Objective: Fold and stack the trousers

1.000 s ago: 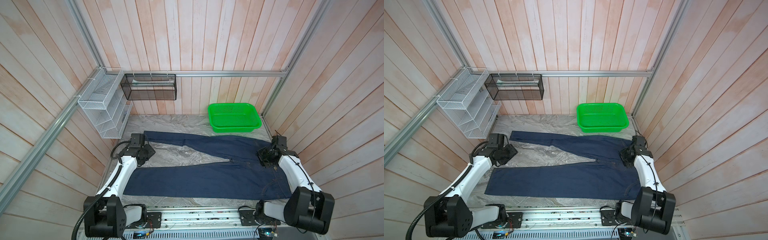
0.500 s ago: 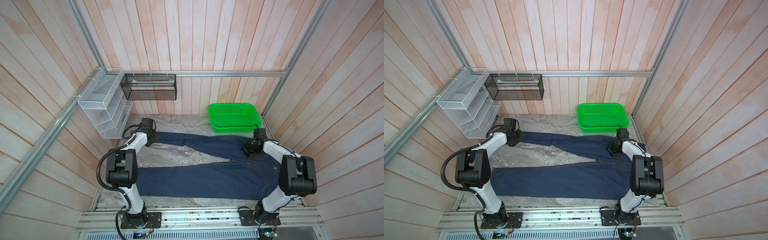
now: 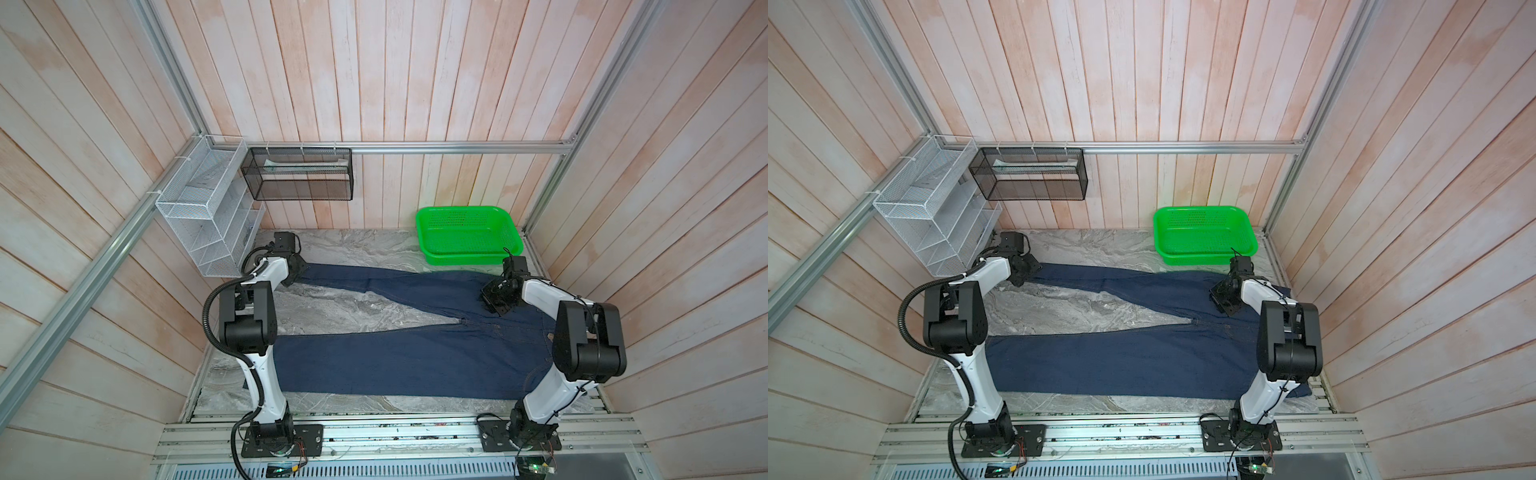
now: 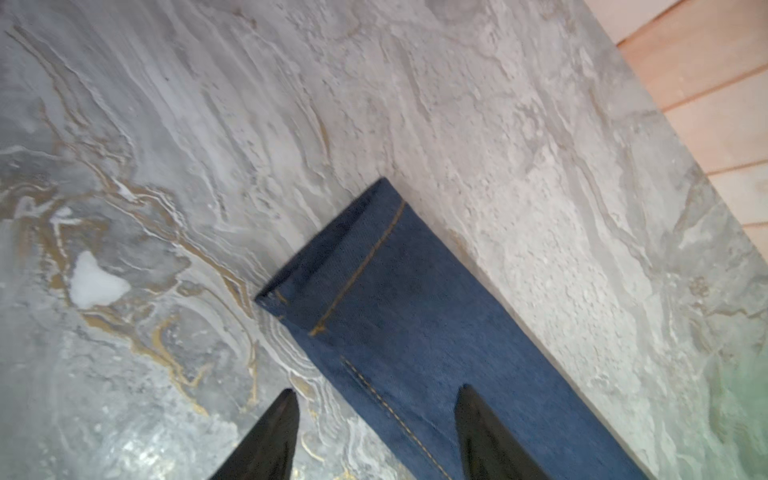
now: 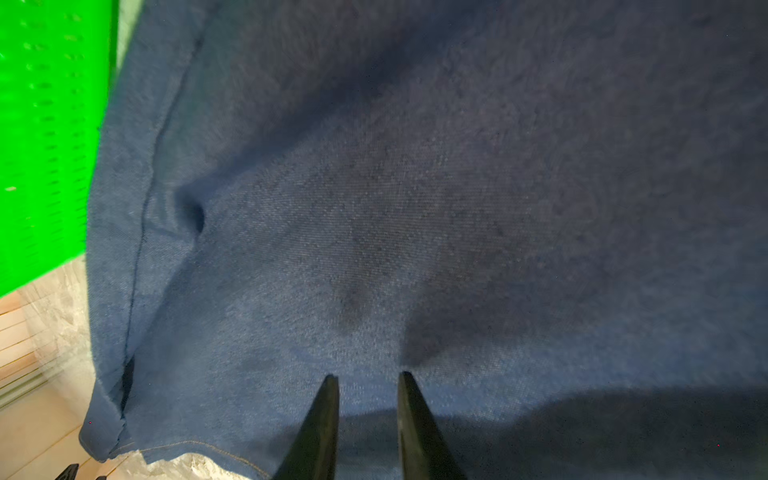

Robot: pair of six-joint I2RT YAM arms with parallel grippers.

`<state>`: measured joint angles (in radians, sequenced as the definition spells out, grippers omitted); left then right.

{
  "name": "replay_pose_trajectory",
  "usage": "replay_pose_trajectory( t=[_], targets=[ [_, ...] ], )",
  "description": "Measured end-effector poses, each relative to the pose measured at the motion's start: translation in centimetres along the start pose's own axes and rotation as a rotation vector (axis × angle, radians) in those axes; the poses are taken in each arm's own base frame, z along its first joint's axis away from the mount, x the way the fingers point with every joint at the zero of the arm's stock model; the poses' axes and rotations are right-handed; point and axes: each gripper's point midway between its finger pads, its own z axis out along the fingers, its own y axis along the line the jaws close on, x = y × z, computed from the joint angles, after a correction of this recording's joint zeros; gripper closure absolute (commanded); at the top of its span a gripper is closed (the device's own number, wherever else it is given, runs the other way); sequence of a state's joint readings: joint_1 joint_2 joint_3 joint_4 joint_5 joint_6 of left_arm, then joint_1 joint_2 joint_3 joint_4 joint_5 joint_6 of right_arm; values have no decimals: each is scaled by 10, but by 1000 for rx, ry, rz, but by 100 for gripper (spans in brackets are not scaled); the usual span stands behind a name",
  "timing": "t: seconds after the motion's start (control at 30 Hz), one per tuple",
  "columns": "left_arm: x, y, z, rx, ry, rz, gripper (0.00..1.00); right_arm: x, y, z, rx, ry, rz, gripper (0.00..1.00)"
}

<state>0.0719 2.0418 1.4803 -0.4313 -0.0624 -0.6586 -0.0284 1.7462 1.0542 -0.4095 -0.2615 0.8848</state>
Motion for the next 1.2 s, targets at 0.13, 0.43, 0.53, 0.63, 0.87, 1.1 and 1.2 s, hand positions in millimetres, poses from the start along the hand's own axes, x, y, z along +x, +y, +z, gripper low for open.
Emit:
replay_pose_trajectory(
  t=[0.13, 0.43, 0.53, 0.63, 0.87, 1.1, 1.2],
  targets=[
    [-1, 3, 11, 2, 12, -29, 38, 2, -1, 5, 6, 12, -1, 74],
    [3, -3, 33, 26, 42, -70, 54, 1, 4, 5, -3, 8, -8, 75],
    [2, -4, 36, 30, 41, -77, 58, 1, 3, 7, 0, 11, -8, 75],
    [3, -4, 36, 30, 43, -79, 53, 2, 1, 9, 5, 16, -6, 75],
    [2, -7, 35, 40, 46, -83, 51, 1, 2, 9, 4, 15, -6, 75],
    [-9, -22, 25, 78, 47, -101, 54, -1, 5, 8, -1, 10, -8, 76],
    [-12, -28, 22, 97, 47, -104, 55, -2, 6, 8, -3, 8, -8, 76]
  ],
)
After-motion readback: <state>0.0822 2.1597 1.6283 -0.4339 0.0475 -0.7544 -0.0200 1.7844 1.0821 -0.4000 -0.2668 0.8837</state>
